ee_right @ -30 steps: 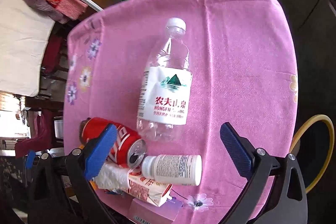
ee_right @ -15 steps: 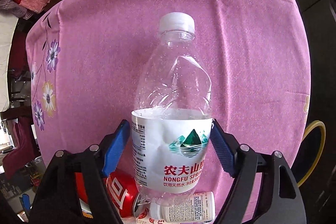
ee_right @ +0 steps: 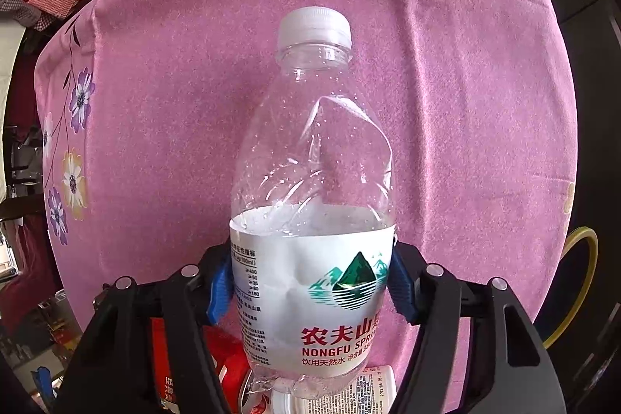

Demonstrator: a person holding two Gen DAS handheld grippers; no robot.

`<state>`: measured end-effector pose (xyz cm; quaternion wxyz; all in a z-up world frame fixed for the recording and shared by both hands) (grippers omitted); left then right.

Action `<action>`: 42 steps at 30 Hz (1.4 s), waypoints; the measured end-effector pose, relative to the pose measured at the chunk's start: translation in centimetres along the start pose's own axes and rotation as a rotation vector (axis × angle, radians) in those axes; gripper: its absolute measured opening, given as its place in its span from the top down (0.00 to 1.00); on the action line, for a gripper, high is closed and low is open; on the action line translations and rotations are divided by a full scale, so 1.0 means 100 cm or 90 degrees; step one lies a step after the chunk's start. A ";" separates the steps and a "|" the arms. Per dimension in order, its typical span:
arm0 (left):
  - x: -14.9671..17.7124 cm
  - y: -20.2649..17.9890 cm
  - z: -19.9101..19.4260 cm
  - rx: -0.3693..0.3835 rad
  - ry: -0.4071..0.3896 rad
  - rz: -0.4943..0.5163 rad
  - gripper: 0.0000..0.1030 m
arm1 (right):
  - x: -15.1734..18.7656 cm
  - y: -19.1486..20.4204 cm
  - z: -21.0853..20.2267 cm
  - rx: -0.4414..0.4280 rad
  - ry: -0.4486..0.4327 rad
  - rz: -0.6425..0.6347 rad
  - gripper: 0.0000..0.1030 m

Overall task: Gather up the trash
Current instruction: 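Carry the water bottle over the bin and open the right gripper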

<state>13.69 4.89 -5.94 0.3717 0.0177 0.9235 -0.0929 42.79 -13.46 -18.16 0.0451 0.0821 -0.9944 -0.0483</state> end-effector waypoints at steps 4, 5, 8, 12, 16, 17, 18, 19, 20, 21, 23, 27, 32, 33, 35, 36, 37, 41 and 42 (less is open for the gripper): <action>0.000 -0.001 0.000 -0.001 -0.001 0.000 0.07 | 0.004 -0.001 -0.003 -0.022 -0.003 -0.005 0.38; 0.000 -0.001 0.000 -0.001 -0.001 0.000 0.07 | 0.005 -0.002 -0.005 -0.023 -0.006 -0.005 0.38; -0.001 -0.002 -0.001 0.000 -0.001 0.002 0.07 | 0.009 -0.020 -0.022 -0.044 -0.016 -0.007 0.38; -0.002 -0.006 -0.001 0.001 0.000 0.006 0.07 | 0.017 -0.034 -0.043 -0.075 -0.034 -0.010 0.38; -0.002 -0.012 -0.004 0.005 -0.003 0.014 0.07 | 0.042 -0.056 -0.070 -0.099 -0.052 -0.014 0.38; -0.002 -0.013 -0.004 0.007 -0.005 0.015 0.07 | 0.051 -0.067 -0.077 -0.103 -0.057 -0.011 0.38; -0.003 -0.015 -0.005 0.010 -0.007 0.015 0.07 | 0.061 -0.081 -0.082 -0.103 -0.063 -0.006 0.38; -0.003 -0.016 -0.005 0.013 -0.008 0.016 0.07 | 0.070 -0.098 -0.089 -0.101 -0.071 0.003 0.38; -0.003 -0.018 -0.004 0.016 -0.009 0.017 0.07 | 0.081 -0.118 -0.095 -0.102 -0.079 0.018 0.38; -0.003 -0.020 -0.004 0.020 -0.010 0.017 0.07 | 0.093 -0.139 -0.098 -0.101 -0.089 0.037 0.38; -0.003 -0.025 -0.002 0.026 -0.009 0.020 0.07 | 0.113 -0.186 -0.102 -0.087 -0.102 0.077 0.38; -0.003 -0.037 0.003 0.031 -0.003 0.031 0.07 | 0.151 -0.280 -0.084 -0.062 -0.101 0.166 0.38; -0.004 -0.053 0.005 0.030 0.001 0.050 0.07 | 0.185 -0.363 -0.045 -0.049 -0.078 0.250 0.37; -0.004 -0.056 0.005 0.030 0.001 0.053 0.07 | 0.189 -0.373 -0.038 -0.048 -0.075 0.261 0.37; -0.005 -0.064 0.006 0.029 0.003 0.061 0.07 | 0.192 -0.394 -0.025 -0.044 -0.070 0.282 0.37; -0.004 -0.066 0.006 0.030 0.004 0.064 0.07 | 0.193 -0.400 -0.019 -0.045 -0.068 0.291 0.37; -0.004 -0.069 0.006 0.030 0.005 0.068 0.07 | 0.193 -0.405 -0.014 -0.046 -0.067 0.298 0.37; -0.004 -0.079 0.006 0.034 0.013 0.081 0.07 | 0.191 -0.419 0.003 -0.042 -0.061 0.318 0.36; -0.004 -0.080 0.006 0.034 0.014 0.082 0.07 | 0.190 -0.419 0.005 -0.045 -0.064 0.322 0.31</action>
Point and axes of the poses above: each gripper's, at about its wrist camera, not at the fingertips, and z roughly the way its jaws point, y to its left, x to its underside, the point moved 5 cm from there along z, roughly the way its jaws point, and after that the axes turned 3 degrees about y, right-handed, at the moved point
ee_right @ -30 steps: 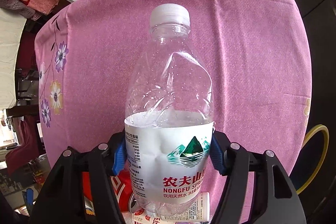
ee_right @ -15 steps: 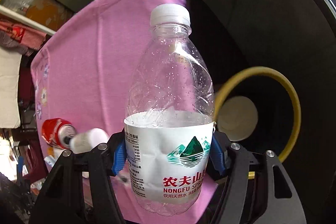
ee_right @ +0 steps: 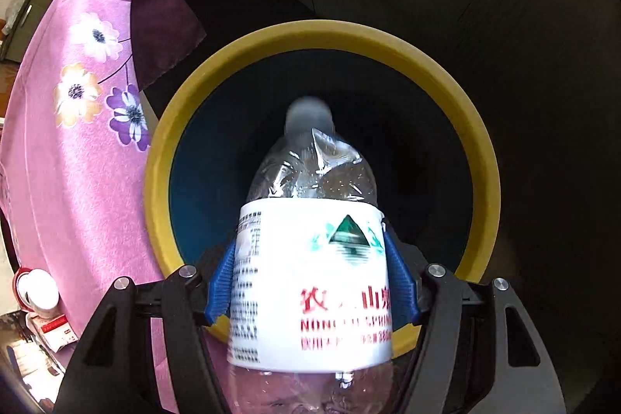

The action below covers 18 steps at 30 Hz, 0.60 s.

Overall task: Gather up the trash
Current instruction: 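Carry the water bottle over the bin and open the right gripper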

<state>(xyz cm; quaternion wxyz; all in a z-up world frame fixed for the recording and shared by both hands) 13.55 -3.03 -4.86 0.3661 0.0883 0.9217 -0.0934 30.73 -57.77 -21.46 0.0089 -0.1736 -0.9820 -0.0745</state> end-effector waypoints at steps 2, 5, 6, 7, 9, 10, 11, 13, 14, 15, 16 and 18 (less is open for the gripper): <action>-0.001 -0.001 -0.001 -0.002 0.001 0.002 0.07 | -0.002 -0.003 -0.003 -0.006 -0.013 -0.001 0.27; -0.001 0.002 -0.002 -0.005 0.004 -0.003 0.07 | 0.002 0.001 -0.014 -0.034 -0.028 -0.004 0.26; -0.001 0.004 -0.002 -0.005 0.007 -0.007 0.07 | 0.005 0.003 -0.018 -0.040 -0.035 -0.009 0.26; -0.001 0.006 -0.003 -0.006 0.008 -0.011 0.07 | 0.009 0.006 -0.022 -0.045 -0.042 -0.016 0.26; 0.001 0.011 -0.004 -0.014 0.015 -0.016 0.07 | 0.018 0.013 -0.032 -0.061 -0.054 -0.031 0.26; 0.003 0.014 -0.004 -0.019 0.020 -0.018 0.07 | 0.026 0.018 -0.035 -0.065 -0.056 -0.034 0.26; 0.006 0.017 -0.003 -0.024 0.027 -0.019 0.07 | 0.030 0.023 -0.039 -0.067 -0.061 -0.041 0.26; 0.013 0.023 -0.002 -0.036 0.046 -0.019 0.07 | 0.036 0.029 -0.047 -0.073 -0.075 -0.057 0.26; 0.016 0.026 -0.001 -0.041 0.053 -0.021 0.07 | 0.040 0.032 -0.050 -0.079 -0.079 -0.065 0.26; 0.019 0.029 -0.001 -0.047 0.060 -0.023 0.07 | 0.040 0.042 -0.051 -0.085 -0.081 -0.071 0.26; 0.022 0.033 -0.001 -0.051 0.067 -0.026 0.07 | 0.044 0.045 -0.055 -0.091 -0.085 -0.078 0.26; 0.029 0.040 0.000 -0.053 0.084 -0.033 0.07 | 0.047 0.059 -0.055 -0.098 -0.092 -0.090 0.26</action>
Point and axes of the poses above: each gripper's, at about its wrist camera, not at the fingertips, and z roughly the way its jaws point, y to its left, x to its underside, the point moved 5 cm from there along z, roughly the way its jaws point, and after that the axes turned 3 degrees about y, right-handed, at the moved point
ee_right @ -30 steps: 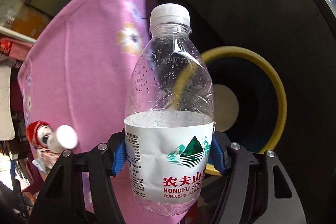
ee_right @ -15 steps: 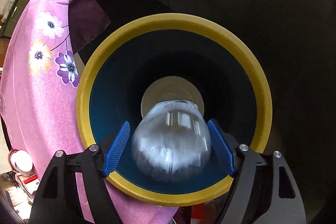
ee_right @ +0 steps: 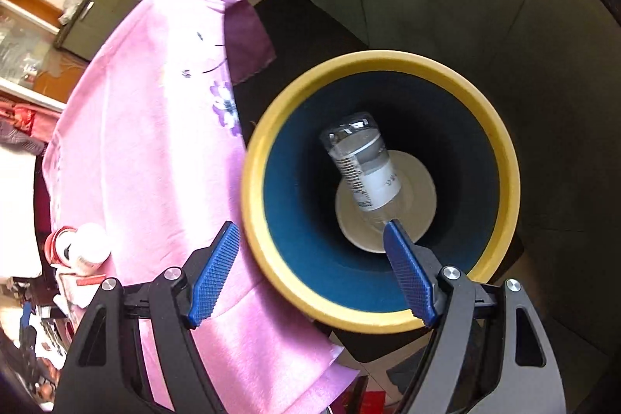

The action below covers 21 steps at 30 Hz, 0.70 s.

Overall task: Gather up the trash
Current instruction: 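Carry the water bottle over the bin and open the right gripper, then grasp the orange foam fruit net with the left gripper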

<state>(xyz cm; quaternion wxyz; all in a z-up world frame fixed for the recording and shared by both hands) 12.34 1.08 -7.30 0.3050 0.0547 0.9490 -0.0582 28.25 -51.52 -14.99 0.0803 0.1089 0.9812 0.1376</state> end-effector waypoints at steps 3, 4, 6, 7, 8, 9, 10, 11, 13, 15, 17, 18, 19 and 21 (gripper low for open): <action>0.011 0.008 0.005 -0.003 0.029 -0.009 0.07 | 0.007 0.010 -0.004 -0.007 -0.002 -0.020 0.26; 0.016 0.009 0.007 -0.008 0.039 -0.006 0.07 | 0.011 0.014 -0.004 -0.008 -0.003 -0.026 0.26; 0.025 0.011 0.011 -0.020 0.058 0.006 0.07 | 0.016 0.021 -0.001 -0.012 0.000 -0.037 0.26; 0.029 0.011 0.013 -0.025 0.068 0.012 0.07 | 0.018 0.024 0.000 -0.014 0.003 -0.042 0.26; 0.034 0.012 0.015 -0.030 0.080 0.019 0.07 | 0.018 0.028 0.002 -0.016 0.004 -0.047 0.26; 0.038 0.012 0.018 -0.034 0.093 0.027 0.07 | 0.019 0.030 0.005 -0.017 0.005 -0.052 0.26; 0.041 0.012 0.021 -0.035 0.104 0.032 0.07 | 0.020 0.032 0.005 -0.019 0.005 -0.055 0.26; 0.045 0.011 0.025 -0.034 0.115 0.035 0.07 | 0.021 0.034 0.006 -0.020 0.004 -0.057 0.26; 0.051 0.011 0.034 -0.037 0.140 0.041 0.07 | 0.023 0.035 0.006 -0.026 0.004 -0.060 0.26; 0.057 0.011 0.043 -0.049 0.156 0.054 0.07 | 0.026 0.033 0.004 -0.030 0.005 -0.061 0.26; 0.062 0.011 0.050 -0.060 0.169 0.067 0.07 | 0.028 0.033 0.005 -0.035 0.008 -0.061 0.26; 0.063 0.011 0.053 -0.066 0.173 0.073 0.07 | 0.028 0.031 0.006 -0.036 0.009 -0.060 0.26; 0.065 0.010 0.055 -0.074 0.175 0.081 0.07 | 0.028 0.031 0.006 -0.035 0.010 -0.060 0.26; 0.067 0.010 0.058 -0.091 0.178 0.098 0.09 | 0.029 0.029 0.007 -0.038 0.011 -0.059 0.26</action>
Point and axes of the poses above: each gripper's, at about its wrist camera, not at the fingertips, and z roughly the way its jaws point, y to its left, x to its underside, the point moved 5 cm from there along z, roughly the way its jaws point, and after that the axes turned 3 degrees about y, right-handed, at the moved point
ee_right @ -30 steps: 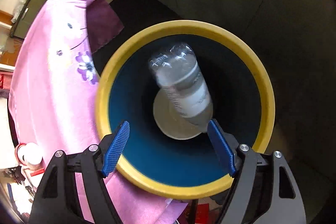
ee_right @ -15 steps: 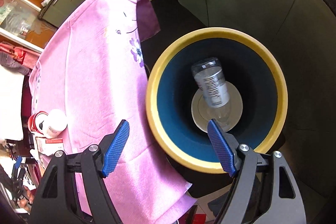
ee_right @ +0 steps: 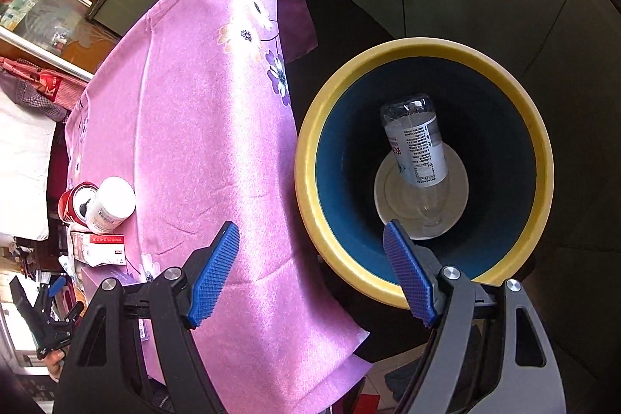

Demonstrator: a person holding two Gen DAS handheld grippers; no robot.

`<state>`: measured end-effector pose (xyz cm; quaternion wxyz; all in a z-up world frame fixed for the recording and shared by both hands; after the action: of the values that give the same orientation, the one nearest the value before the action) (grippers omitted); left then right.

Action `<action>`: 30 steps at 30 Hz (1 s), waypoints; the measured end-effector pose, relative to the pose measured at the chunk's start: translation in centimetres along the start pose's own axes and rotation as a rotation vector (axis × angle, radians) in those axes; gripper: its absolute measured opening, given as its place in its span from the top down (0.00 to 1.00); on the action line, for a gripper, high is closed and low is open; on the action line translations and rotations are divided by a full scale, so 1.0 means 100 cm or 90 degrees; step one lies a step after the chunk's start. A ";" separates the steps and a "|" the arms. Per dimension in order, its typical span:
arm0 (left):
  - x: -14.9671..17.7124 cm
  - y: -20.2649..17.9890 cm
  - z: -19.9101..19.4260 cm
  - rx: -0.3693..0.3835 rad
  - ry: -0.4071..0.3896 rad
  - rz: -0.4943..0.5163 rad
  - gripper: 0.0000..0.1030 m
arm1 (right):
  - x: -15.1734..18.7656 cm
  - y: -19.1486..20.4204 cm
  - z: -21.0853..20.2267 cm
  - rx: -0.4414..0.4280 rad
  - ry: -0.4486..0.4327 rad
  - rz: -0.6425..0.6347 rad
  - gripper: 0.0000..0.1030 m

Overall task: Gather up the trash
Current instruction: 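Grasp the orange foam fruit net with the left gripper, then carry the orange foam net over the bin and open the left gripper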

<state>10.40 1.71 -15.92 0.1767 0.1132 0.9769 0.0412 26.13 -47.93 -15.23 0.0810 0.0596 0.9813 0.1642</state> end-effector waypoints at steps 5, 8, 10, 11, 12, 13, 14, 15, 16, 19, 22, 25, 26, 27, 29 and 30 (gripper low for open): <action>0.002 -0.001 0.006 -0.006 0.016 0.013 0.39 | 0.004 -0.003 0.002 -0.005 0.001 0.004 0.26; 0.003 -0.001 0.009 0.002 0.022 0.010 0.49 | 0.008 -0.003 0.003 -0.007 0.002 0.003 0.26; 0.003 0.000 0.009 0.004 0.020 0.011 0.56 | 0.010 -0.003 0.003 -0.008 0.003 0.003 0.26; 0.003 0.000 0.008 0.006 0.018 0.011 0.60 | 0.011 -0.003 0.003 -0.008 0.002 0.003 0.26; 0.003 0.000 0.008 0.006 0.016 0.010 0.66 | 0.011 -0.004 0.003 -0.010 0.002 0.003 0.26; 0.003 0.001 0.006 0.006 0.013 0.011 0.69 | 0.012 -0.003 0.003 -0.011 0.001 0.003 0.26; 0.003 0.001 0.005 0.007 0.010 0.011 0.74 | 0.013 -0.003 0.002 -0.012 0.000 0.003 0.26; 0.003 0.002 0.003 0.008 0.007 0.009 0.81 | 0.014 -0.003 0.002 -0.012 -0.001 0.003 0.26; 0.003 0.003 0.001 0.007 0.004 0.009 0.84 | 0.014 -0.003 0.001 -0.014 -0.002 0.004 0.26; 0.004 0.008 -0.009 0.005 -0.010 0.002 0.88 | 0.017 -0.004 0.000 -0.015 -0.004 0.004 0.26; 0.005 0.015 -0.021 0.001 -0.026 -0.006 0.88 | 0.018 -0.005 -0.001 -0.017 -0.007 0.003 0.26; 0.005 0.023 -0.036 -0.013 -0.046 -0.016 0.88 | 0.020 -0.005 -0.003 -0.021 -0.012 0.006 0.26; 0.004 0.025 -0.042 -0.017 -0.053 -0.019 0.88 | 0.020 -0.006 -0.003 -0.021 -0.014 0.007 0.26; 0.003 0.026 -0.049 -0.021 -0.063 -0.021 0.88 | 0.020 -0.006 -0.004 -0.023 -0.016 0.008 0.26; -0.002 0.023 -0.062 -0.018 -0.084 -0.014 0.88 | 0.021 -0.007 -0.007 -0.025 -0.020 0.009 0.26; -0.006 0.019 -0.070 -0.009 -0.095 -0.008 0.88 | 0.021 -0.008 -0.009 -0.026 -0.023 0.010 0.26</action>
<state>8.88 3.10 -8.92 0.2503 0.1084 0.9613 0.0381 23.85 -48.67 -14.96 0.0987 0.0687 0.9756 0.1837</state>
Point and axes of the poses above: each gripper's, at about its wrist camera, not at the fingertips, and z roughly the way its jaws point, y to its left, x to its underside, the point moved 5 cm from there along z, roughly the way its jaws point, and after that the axes turned 3 degrees about y, right-handed, at the moved point
